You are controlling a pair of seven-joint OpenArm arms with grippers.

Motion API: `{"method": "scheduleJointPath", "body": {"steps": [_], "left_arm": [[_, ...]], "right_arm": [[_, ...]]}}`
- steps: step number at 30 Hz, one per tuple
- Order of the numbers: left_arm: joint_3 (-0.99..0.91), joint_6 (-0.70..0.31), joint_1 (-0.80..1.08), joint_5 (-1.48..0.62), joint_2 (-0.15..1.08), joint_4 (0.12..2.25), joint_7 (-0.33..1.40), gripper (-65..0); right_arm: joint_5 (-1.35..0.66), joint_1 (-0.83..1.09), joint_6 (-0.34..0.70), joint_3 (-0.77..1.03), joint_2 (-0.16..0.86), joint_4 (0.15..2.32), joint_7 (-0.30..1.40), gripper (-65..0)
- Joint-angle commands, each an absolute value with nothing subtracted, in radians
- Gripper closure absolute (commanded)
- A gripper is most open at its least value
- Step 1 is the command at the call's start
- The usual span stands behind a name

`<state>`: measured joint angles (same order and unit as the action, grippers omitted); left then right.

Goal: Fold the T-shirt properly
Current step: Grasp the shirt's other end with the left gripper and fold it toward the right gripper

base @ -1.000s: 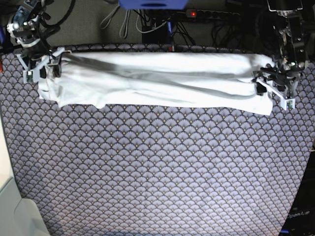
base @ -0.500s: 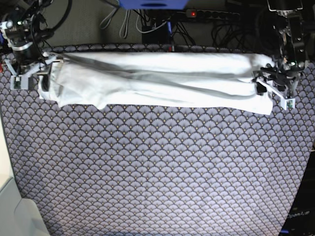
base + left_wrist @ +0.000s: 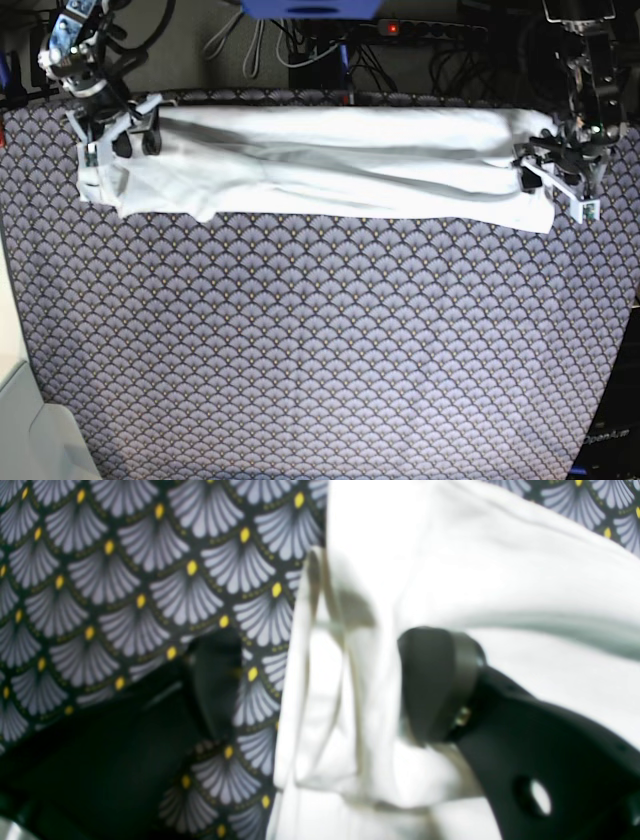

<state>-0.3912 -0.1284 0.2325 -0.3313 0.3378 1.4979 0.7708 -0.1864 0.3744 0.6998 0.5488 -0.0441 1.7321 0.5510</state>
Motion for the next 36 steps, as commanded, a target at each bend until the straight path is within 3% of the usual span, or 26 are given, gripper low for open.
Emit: {"method": "scheduleJointPath", "body": {"steps": [1,20,23,29,30,36], "left_arm": [[-0.397,-0.131,0.236,-0.321,0.352,1.509,0.789,-49.0],[-0.387,-0.133,0.237,-0.329,0.308,1.503,0.791,-48.0],[-0.387,-0.134,0.237,-0.329,0.297,1.504,0.822,-39.6],[-0.387,-0.134,0.236,-0.329,0.294,1.508,0.837,-3.1],[-0.387,-0.134,0.236,-0.329,0.292,1.508,0.837,0.0],[-0.397,-0.127,0.236,-0.328,0.292,1.54,0.837,-0.3]], "right_arm": [[-0.199,0.366,0.698,0.553,-0.025,1.73,0.527,-29.9],[-0.2,0.349,0.698,0.549,0.005,1.684,0.526,-29.9],[-0.2,0.349,0.698,0.532,0.005,1.684,0.526,-29.9],[-0.199,0.349,0.698,0.532,0.005,1.684,0.526,-29.9],[-0.199,0.349,0.698,0.532,0.005,1.684,0.526,-29.9],[-0.199,0.349,0.698,0.532,0.005,1.684,0.526,-29.9]]}}
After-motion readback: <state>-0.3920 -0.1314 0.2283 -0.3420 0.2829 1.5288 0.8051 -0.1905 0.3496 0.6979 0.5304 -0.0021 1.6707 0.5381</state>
